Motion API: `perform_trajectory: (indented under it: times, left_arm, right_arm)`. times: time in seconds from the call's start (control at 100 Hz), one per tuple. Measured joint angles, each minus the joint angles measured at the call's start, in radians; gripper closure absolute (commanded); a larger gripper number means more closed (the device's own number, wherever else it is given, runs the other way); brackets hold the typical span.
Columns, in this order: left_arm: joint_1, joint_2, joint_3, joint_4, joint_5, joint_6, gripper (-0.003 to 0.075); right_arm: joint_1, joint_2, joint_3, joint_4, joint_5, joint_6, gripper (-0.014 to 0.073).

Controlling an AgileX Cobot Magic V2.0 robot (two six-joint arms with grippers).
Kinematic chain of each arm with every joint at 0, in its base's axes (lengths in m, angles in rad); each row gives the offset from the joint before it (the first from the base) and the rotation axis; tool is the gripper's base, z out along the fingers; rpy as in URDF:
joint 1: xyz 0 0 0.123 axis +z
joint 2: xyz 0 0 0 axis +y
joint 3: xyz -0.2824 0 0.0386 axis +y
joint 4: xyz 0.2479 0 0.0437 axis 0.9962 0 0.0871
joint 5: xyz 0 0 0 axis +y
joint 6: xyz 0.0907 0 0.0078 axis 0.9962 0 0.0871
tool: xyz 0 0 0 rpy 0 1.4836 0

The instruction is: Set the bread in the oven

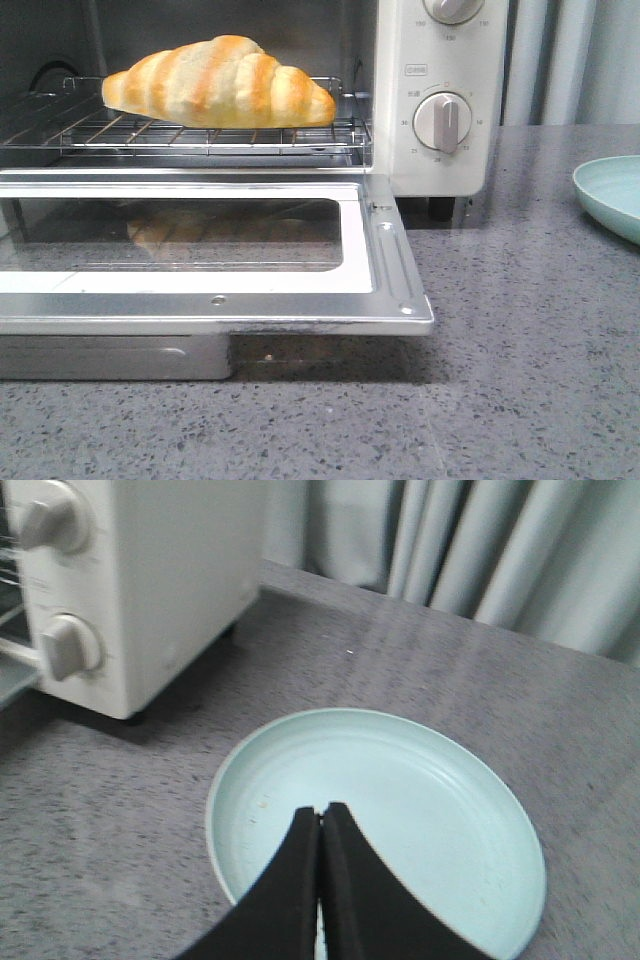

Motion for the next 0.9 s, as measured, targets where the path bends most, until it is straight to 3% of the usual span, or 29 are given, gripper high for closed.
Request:
perform_trajectory:
  times: [0.18, 0.9]
  left_arm:
    - [0.000, 0.000, 0.000, -0.002, 0.000, 0.000, 0.0741]
    - [0.000, 0.000, 0.000, -0.004, 0.001, 0.000, 0.0741]
  right_arm:
    - [0.000, -0.006, 0.036, -0.021, 0.044, 0.058, 0.0642]
    - [0.000, -0.006, 0.036, -0.034, 0.053, 0.064, 0.0642]
